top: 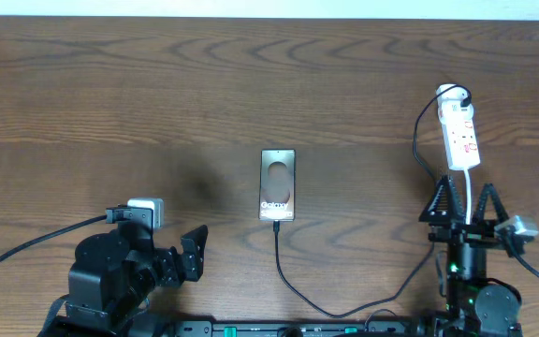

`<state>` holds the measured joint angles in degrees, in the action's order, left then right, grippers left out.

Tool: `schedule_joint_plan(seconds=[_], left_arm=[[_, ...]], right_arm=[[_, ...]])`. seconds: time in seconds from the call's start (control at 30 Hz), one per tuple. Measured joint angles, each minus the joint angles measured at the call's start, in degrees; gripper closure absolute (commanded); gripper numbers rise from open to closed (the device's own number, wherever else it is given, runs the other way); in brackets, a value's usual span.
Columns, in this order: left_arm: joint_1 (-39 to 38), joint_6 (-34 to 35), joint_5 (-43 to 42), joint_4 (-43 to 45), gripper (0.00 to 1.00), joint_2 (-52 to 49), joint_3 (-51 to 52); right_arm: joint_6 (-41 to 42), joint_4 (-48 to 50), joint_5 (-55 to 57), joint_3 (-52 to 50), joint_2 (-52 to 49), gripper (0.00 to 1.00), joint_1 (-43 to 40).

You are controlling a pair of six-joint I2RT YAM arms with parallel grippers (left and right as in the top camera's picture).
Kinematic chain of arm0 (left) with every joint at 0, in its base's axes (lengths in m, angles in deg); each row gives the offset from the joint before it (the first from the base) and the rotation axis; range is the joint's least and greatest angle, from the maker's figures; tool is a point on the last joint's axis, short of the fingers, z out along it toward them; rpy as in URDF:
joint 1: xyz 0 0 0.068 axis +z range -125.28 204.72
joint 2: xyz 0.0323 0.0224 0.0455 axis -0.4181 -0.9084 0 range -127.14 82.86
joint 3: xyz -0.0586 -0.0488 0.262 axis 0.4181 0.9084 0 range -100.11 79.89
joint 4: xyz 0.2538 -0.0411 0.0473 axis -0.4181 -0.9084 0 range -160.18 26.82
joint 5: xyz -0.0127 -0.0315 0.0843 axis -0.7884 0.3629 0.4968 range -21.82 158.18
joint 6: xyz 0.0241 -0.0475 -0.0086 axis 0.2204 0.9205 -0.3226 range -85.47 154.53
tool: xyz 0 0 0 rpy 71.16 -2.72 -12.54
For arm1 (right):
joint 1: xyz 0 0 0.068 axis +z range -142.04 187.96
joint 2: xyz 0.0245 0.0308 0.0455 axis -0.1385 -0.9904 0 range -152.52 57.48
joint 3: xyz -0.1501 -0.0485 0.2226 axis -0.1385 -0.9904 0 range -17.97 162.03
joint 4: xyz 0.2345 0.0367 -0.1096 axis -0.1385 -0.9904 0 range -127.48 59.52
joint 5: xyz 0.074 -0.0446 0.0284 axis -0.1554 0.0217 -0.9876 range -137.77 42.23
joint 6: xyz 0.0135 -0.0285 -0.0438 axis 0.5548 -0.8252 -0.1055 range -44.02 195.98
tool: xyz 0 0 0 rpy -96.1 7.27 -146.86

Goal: Plug charger to phone and switch on socket

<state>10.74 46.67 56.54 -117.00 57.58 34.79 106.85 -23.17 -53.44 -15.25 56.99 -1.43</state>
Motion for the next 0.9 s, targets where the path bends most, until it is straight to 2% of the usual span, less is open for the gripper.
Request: schedule_joint_plan(seconds=[0.27, 0.43, 0.9], left_arm=[[0.0, 0.0, 0.0, 0.0, 0.02, 0.0, 0.0], [0.0, 0.0, 0.02, 0.02, 0.02, 0.0, 0.0], [0.0, 0.0, 0.0, 0.0, 0.02, 0.0, 0.0]], right_arm=[[-5.25, -2.47, 0.0, -2.34, 0.02, 0.01, 0.0], [-12.37, -10.64, 0.0, -2.36, -0.02, 0.01, 0.0], [-29.68, -10.78, -0.85, -2.36, -0.13, 0.01, 1.33]])
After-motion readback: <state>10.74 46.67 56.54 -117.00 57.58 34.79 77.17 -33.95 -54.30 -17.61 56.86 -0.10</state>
